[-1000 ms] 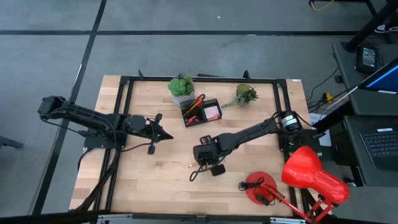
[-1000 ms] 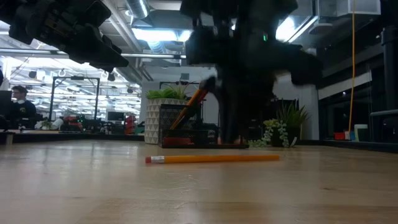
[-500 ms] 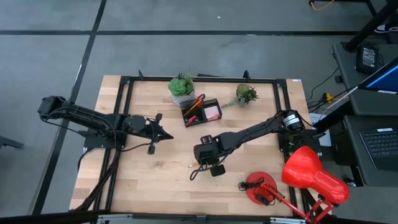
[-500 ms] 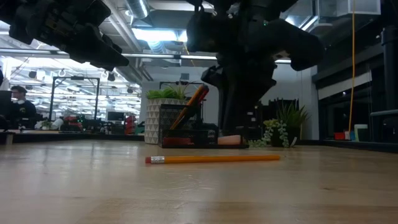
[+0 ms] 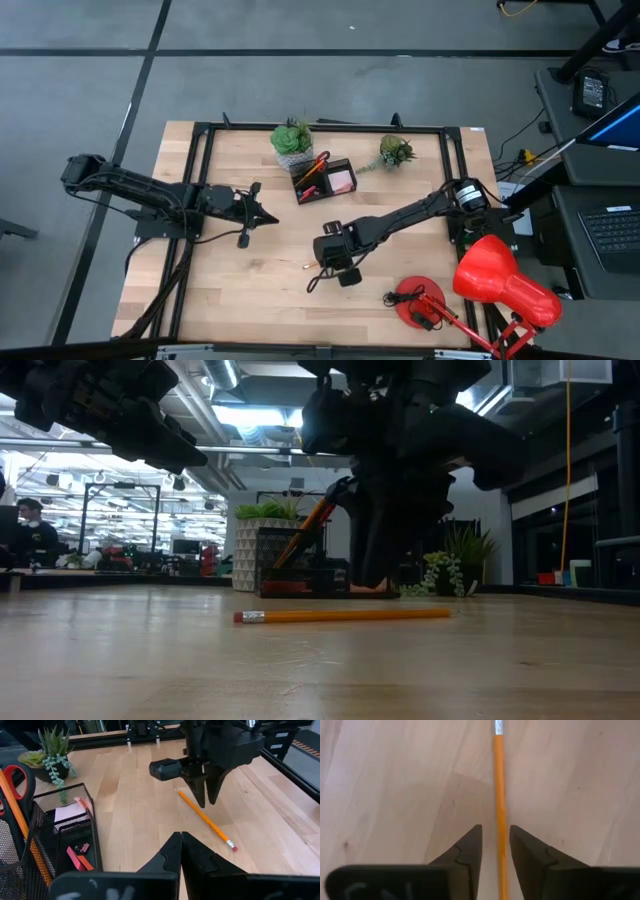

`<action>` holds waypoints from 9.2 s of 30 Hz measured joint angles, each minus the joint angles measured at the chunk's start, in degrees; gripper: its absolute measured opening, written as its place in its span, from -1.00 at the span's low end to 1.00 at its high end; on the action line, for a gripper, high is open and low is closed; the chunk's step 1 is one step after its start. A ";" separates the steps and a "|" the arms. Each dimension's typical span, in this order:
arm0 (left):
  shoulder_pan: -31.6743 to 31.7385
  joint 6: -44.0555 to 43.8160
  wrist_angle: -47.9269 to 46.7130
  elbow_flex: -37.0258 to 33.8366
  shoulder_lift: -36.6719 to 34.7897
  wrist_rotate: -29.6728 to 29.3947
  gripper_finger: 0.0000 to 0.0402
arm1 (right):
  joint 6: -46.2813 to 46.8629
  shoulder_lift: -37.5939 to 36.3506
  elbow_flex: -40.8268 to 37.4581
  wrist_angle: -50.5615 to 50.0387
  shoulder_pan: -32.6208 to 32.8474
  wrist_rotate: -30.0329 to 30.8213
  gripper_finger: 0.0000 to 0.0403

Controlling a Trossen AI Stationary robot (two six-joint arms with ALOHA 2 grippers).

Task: Pick and place office supplies into organizer
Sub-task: Put the orange pencil into the black desk organizer

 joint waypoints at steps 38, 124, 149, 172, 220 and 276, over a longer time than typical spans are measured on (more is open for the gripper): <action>0.00 0.02 -0.44 0.00 0.00 -1.05 -0.99 | 3.21 5.27 0.18 -1.26 -0.96 -0.08 -0.40; 0.15 7.84 2.82 0.00 -4.72 -3.06 -0.99 | 1.38 -13.12 1.29 -1.12 -2.23 4.13 -0.86; 0.11 9.94 18.08 0.04 -4.04 -0.42 -0.56 | -9.57 -33.71 -28.30 48.88 -6.85 5.86 -0.86; 0.13 9.02 45.67 9.00 20.67 -0.52 -0.14 | -13.69 -33.73 -30.25 57.71 -7.45 4.38 -0.86; 2.49 7.53 37.86 18.34 26.73 7.09 -0.91 | -13.68 -33.64 -30.25 57.25 -7.43 4.40 -0.86; 24.87 9.58 14.64 18.05 19.36 2.95 -0.93 | -8.79 -32.87 -56.52 94.61 -7.11 7.79 -0.99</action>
